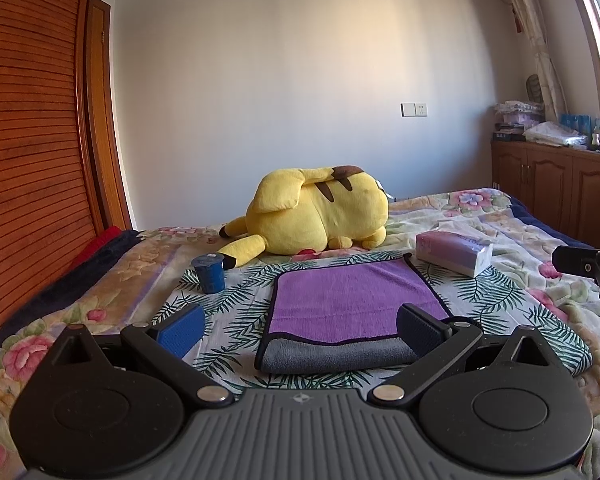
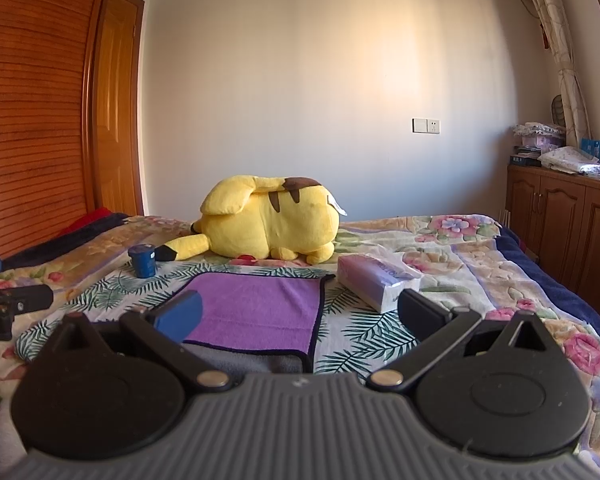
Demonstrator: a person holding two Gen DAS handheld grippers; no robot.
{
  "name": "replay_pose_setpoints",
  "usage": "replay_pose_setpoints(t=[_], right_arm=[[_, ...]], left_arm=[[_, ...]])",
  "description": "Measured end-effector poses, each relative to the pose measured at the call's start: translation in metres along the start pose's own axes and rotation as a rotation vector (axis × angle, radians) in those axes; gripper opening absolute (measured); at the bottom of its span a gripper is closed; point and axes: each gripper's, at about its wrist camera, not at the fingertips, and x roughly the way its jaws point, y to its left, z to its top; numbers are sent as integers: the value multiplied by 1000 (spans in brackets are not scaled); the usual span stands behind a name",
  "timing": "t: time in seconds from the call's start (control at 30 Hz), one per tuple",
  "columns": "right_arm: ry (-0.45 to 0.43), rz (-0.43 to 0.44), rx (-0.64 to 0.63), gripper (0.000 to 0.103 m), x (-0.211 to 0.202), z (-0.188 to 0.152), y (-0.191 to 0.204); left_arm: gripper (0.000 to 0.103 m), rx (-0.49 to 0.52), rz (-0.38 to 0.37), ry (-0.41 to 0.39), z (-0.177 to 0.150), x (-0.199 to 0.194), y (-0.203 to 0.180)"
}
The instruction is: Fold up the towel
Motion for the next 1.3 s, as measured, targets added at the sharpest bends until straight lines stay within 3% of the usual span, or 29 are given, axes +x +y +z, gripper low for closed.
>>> replay_pose_setpoints(t=[0.73, 1.3], right_arm=[[80, 11, -1, 103, 19, -4, 3], [155, 39, -6, 103, 45, -8, 11]], left_arm=[[103, 15, -13, 122, -6, 23, -9], [103, 31, -6, 147, -3, 46, -9]])
